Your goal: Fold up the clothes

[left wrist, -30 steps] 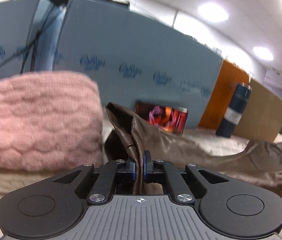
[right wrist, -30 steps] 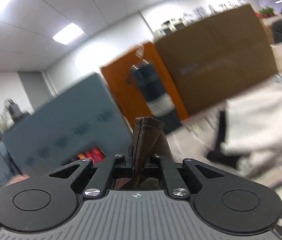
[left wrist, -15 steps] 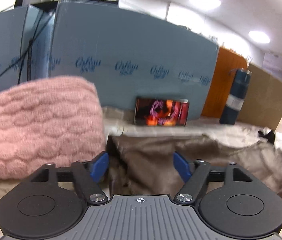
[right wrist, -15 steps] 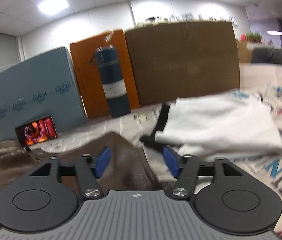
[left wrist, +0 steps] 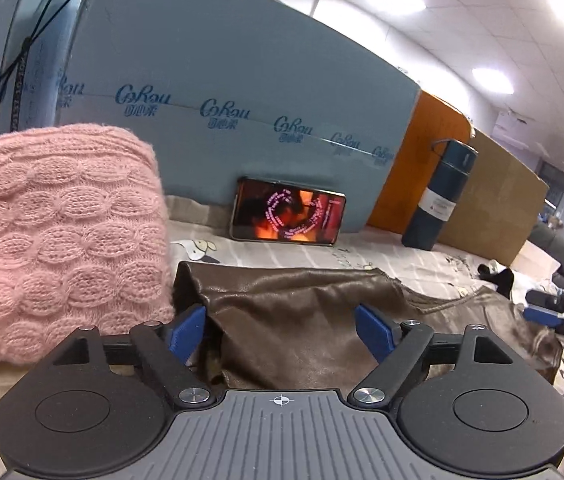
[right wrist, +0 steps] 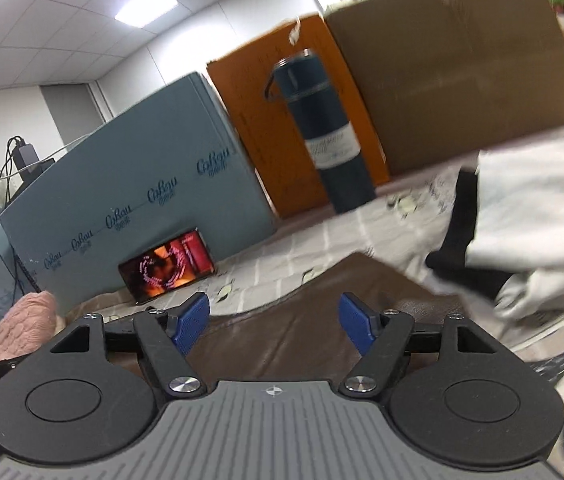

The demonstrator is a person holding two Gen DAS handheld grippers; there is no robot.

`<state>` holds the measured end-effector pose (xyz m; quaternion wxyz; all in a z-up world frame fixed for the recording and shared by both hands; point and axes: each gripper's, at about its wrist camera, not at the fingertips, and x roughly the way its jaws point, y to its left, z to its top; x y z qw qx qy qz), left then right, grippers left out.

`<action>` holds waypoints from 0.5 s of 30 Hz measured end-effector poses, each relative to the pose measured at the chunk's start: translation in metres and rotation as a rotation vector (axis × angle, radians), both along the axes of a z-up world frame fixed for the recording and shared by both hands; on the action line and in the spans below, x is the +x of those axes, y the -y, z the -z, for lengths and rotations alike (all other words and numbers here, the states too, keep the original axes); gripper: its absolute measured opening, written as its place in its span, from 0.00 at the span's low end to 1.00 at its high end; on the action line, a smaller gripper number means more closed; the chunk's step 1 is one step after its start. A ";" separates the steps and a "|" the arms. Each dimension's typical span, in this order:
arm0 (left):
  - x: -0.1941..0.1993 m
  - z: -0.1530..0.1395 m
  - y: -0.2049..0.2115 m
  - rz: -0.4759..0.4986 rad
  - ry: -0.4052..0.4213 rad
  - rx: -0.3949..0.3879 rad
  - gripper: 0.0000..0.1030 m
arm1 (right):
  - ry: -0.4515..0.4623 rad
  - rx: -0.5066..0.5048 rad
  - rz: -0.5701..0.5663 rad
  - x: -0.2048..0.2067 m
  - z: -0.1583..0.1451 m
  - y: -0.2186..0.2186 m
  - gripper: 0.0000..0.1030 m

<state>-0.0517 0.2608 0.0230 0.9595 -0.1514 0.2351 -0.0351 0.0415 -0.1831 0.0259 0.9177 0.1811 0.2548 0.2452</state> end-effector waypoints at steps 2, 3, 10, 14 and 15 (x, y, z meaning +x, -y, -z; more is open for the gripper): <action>0.009 0.003 -0.003 0.003 -0.012 -0.025 0.82 | -0.027 0.036 -0.012 0.004 0.006 0.001 0.67; 0.013 0.006 -0.004 0.004 -0.023 -0.039 0.82 | -0.039 0.048 -0.009 0.005 0.009 0.002 0.67; 0.036 0.019 -0.004 0.024 -0.021 -0.113 0.81 | -0.078 0.087 0.000 0.011 0.022 0.001 0.70; 0.042 0.018 0.000 0.003 -0.010 -0.069 0.44 | -0.093 0.096 0.000 0.013 0.027 0.001 0.71; 0.043 0.018 0.003 -0.001 -0.021 -0.029 0.33 | -0.095 0.098 -0.001 0.013 0.027 0.002 0.71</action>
